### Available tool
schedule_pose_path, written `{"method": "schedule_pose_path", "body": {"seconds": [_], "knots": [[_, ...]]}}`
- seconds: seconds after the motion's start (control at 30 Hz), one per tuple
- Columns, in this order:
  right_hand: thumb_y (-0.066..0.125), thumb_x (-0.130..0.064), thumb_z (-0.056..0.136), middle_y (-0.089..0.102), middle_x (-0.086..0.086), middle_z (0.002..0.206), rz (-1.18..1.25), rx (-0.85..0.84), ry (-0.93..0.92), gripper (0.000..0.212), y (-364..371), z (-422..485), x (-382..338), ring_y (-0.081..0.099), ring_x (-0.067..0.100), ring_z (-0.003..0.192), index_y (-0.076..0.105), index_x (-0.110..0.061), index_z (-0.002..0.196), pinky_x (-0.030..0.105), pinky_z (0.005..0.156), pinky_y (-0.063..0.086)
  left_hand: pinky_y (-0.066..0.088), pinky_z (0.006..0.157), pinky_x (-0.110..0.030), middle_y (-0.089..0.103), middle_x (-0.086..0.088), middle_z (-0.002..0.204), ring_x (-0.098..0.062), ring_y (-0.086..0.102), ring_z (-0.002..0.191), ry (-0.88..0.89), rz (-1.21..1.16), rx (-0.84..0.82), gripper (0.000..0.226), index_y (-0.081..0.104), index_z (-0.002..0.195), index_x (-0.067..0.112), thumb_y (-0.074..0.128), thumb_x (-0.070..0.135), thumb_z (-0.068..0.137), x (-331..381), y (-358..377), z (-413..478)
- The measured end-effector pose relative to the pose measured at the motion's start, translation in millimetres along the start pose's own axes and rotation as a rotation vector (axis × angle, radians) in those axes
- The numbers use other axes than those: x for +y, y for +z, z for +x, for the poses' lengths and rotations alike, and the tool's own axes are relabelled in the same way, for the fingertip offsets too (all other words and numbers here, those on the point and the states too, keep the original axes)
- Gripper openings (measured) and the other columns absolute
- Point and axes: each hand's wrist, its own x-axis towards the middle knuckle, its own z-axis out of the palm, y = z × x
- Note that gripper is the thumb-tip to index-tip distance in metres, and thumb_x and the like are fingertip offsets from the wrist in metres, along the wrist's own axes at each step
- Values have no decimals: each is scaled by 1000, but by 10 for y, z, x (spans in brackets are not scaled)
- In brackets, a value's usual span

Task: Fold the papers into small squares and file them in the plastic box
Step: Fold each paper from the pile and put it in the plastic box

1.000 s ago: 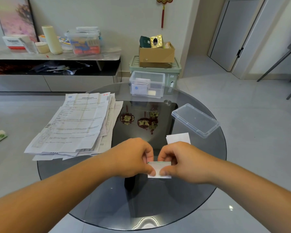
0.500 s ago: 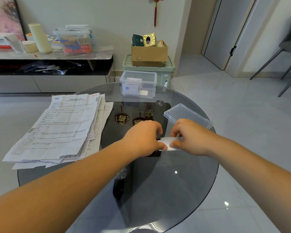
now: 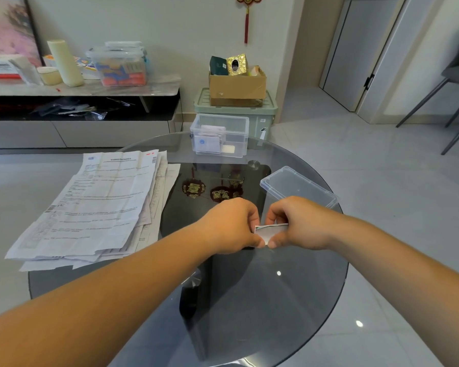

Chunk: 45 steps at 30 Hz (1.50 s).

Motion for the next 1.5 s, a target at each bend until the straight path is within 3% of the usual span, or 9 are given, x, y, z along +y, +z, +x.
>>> {"method": "schedule_pose_path", "body": {"seconds": [0.3, 0.47, 0.63, 0.73, 0.83, 0.97, 1.1, 1.27, 1.5], "knots": [[92, -29, 67, 61, -8, 83, 183, 120, -83, 40, 49, -26, -101, 54, 9, 71, 57, -28, 86, 23, 62, 44, 57, 76, -32, 67, 3, 87, -11, 63, 75, 79, -186, 129, 26, 62, 110, 28, 75, 28, 88, -130, -60, -68], [78, -24, 85, 67, -7, 77, 422, 275, -160, 12, -15, 11, -175, 60, 4, 68, 67, -29, 85, 23, 66, 51, 56, 74, -32, 66, 6, 79, -7, 60, 73, 112, -103, 210, 8, 69, 87, 31, 74, 38, 88, -214, -284, -104], [69, -20, 91, 68, -14, 78, 255, 364, -175, 8, -332, 397, -334, 61, -2, 73, 73, -26, 90, 11, 64, 43, 57, 80, -35, 68, 9, 84, -9, 64, 81, 105, -5, 316, 5, 70, 89, 30, 73, 34, 89, -288, -726, 157], [68, -21, 93, 69, -15, 83, 204, 423, -178, 8, -559, 819, -413, 63, 0, 77, 75, -25, 95, 17, 69, 48, 54, 83, -30, 65, 12, 89, -6, 62, 86, 119, 51, 390, 8, 68, 94, 29, 72, 35, 90, -365, -1048, 456], [65, -19, 95, 68, -11, 88, 142, 510, -173, 11, -823, 1347, -471, 63, 6, 83, 74, -24, 98, 24, 76, 51, 52, 93, -38, 65, 6, 108, -13, 60, 101, 135, 224, 435, 39, 65, 115, 25, 68, 52, 88, -538, -1364, 847], [64, -16, 94, 67, -11, 83, 166, 644, -102, 15, -1040, 1991, -436, 64, 12, 84, 72, -27, 86, 34, 81, 55, 32, 116, -49, 50, -1, 146, -23, 46, 133, 60, 596, 281, 85, 40, 149, 24, 48, 79, 84, -787, -1622, 1293], [62, -14, 94, 68, -9, 85, 130, 663, -49, 18, -1024, 2430, -364, 63, 15, 84, 74, -24, 85, 40, 81, 57, 13, 124, -54, 47, -3, 151, -24, 41, 139, 73, 730, 165, 98, 31, 155, 19, 35, 86, 83, -964, -1695, 1575], [60, -16, 94, 71, -5, 90, 73, 723, -1, 19, -926, 2618, -305, 63, 20, 85, 71, -28, 83, 36, 77, 55, 30, 115, -51, 52, -2, 138, -23, 45, 129, 55, 828, 89, 92, 49, 137, 20, 34, 89, 78, -1038, -1626, 1686], [61, -21, 96, 70, -4, 93, 10, 726, 7, 15, -873, 2656, -328, 62, 19, 89, 73, -27, 89, 38, 79, 55, 30, 113, -52, 38, -5, 153, -28, 33, 141, -2, 800, 43, 104, 34, 149, 19, 58, 84, 73, -1014, -1606, 1805]]}}
